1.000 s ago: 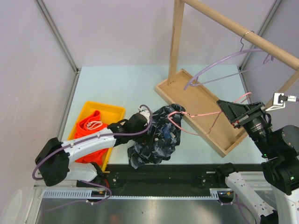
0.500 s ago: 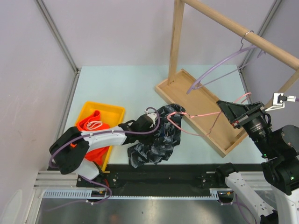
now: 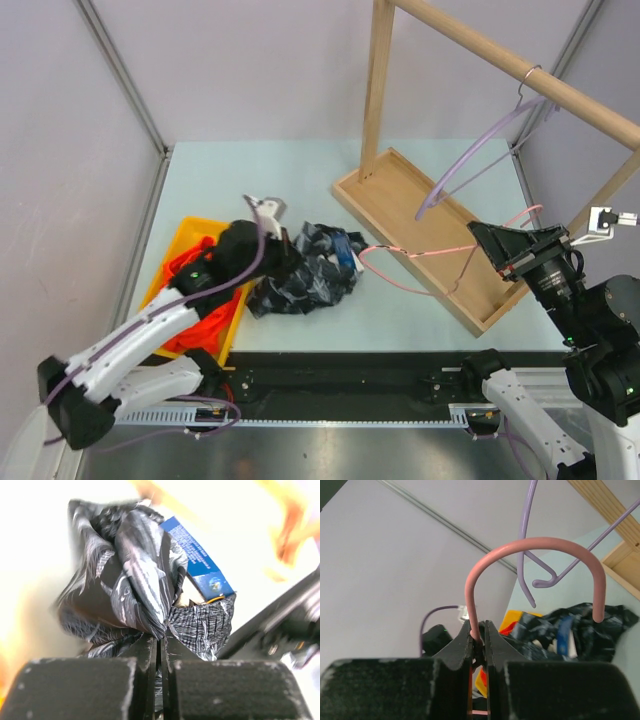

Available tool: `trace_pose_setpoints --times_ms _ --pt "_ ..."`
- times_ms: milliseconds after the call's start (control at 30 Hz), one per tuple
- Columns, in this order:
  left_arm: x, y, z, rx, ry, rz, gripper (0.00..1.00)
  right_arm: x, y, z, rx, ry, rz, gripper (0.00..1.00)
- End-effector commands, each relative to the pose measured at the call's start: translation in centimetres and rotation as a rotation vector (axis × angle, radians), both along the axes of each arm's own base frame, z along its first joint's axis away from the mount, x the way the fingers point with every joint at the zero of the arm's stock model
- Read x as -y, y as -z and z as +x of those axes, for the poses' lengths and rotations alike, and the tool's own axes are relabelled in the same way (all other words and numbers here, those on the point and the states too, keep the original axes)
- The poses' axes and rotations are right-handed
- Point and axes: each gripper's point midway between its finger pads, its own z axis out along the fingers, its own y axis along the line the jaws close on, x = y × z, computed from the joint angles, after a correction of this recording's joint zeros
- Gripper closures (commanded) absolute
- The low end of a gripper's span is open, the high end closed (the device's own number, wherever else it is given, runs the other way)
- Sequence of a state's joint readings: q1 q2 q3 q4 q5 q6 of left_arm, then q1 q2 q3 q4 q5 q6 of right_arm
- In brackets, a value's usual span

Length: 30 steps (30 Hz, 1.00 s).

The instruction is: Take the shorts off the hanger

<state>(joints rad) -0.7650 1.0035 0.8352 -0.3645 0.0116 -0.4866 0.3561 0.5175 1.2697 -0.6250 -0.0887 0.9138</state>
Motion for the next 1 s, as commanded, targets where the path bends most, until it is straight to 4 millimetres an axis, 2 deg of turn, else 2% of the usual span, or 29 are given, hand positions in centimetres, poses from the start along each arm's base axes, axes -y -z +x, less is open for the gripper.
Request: trace_pose_setpoints --times_ms 0,67,100,167,233,267,333,367,433,533,567,600,633,667,700,733,767,833,867,933,967 --pt "-4.5 -9.2 1.1 0.150 -0.159 -0.140 1.00 0.6 -0.9 -0.4 0.040 0.024 0.001 1.00" --pt "-7.0 -11.3 0.9 0.197 -0.228 -0.136 1.00 0.6 -0.9 -0.5 0.040 0.020 0.002 1.00" --pt "-7.9 -13.4 0.8 0.248 -0.244 -0.135 1.00 0.6 -0.9 -0.5 0.044 0.019 0.000 1.00" --pt "-10.4 -16.0 0.6 0.310 -0.327 -0.104 1.00 0.5 -1.1 -0.5 0.049 0.016 0.003 1.00" --pt "-12.1 -17.3 0.5 0.362 -0.369 -0.053 1.00 0.5 -1.1 -0.5 0.050 0.016 0.002 1.00" --pt "-13.7 -18.3 0.5 0.383 -0.429 -0.020 0.99 0.5 -1.1 -0.5 0.049 0.016 0.002 1.00" --pt "-15.1 -18.6 0.7 0.392 -0.475 0.043 1.00 0.4 -1.1 -0.4 0.046 0.016 0.004 1.00" --pt "-16.4 -18.7 0.8 0.385 -0.528 0.084 1.00 0.4 -1.1 -0.4 0.046 0.014 0.003 1.00" --pt "-17.0 -18.1 1.1 0.365 -0.552 0.117 1.00 0.4 -1.1 -0.4 0.048 0.013 0.006 1.00" --pt "-16.9 -16.2 2.0 0.327 -0.555 0.131 1.00 0.5 -1.2 -0.5 0.051 0.017 0.008 1.00" --pt "-17.5 -15.6 2.5 0.313 -0.579 0.131 1.00 0.5 -1.2 -0.5 0.050 0.015 0.009 1.00" --pt "-16.8 -14.0 2.8 0.270 -0.539 0.117 1.00 0.5 -1.3 -0.5 0.052 0.017 0.011 1.00" --pt "-16.8 -13.4 3.5 0.258 -0.543 0.106 1.00 0.5 -1.3 -0.5 0.051 0.016 0.014 1.00" --pt "-18.1 -12.7 4.3 0.234 -0.586 0.103 0.99 0.4 -1.2 -0.5 0.050 0.013 0.012 1.00" --pt "-17.9 -11.2 4.7 0.187 -0.564 0.083 0.99 0.5 -1.3 -0.6 0.054 0.015 0.012 1.00" --pt "-19.6 -10.4 5.9 0.157 -0.626 0.077 1.00 0.5 -1.3 -0.6 0.053 0.013 0.013 1.00" --pt "-20.4 -9.0 6.4 0.113 -0.647 0.069 1.00 0.4 -1.2 -0.5 0.051 0.012 0.010 1.00" --pt "-21.8 -7.6 7.3 0.037 -0.675 -0.023 1.00 0.4 -1.2 -0.5 0.050 0.013 0.013 1.00" --pt "-22.1 -5.7 7.6 -0.028 -0.694 -0.050 1.00 0.5 -1.4 -0.6 0.051 0.012 0.020 1.00" --pt "-23.2 -4.2 8.2 -0.067 -0.723 -0.080 1.00 0.4 -1.4 -0.5 0.049 0.010 0.021 1.00" --pt "-23.6 -2.4 8.2 -0.115 -0.742 -0.076 1.00 0.3 -1.5 -0.6 0.053 0.007 0.025 1.00"
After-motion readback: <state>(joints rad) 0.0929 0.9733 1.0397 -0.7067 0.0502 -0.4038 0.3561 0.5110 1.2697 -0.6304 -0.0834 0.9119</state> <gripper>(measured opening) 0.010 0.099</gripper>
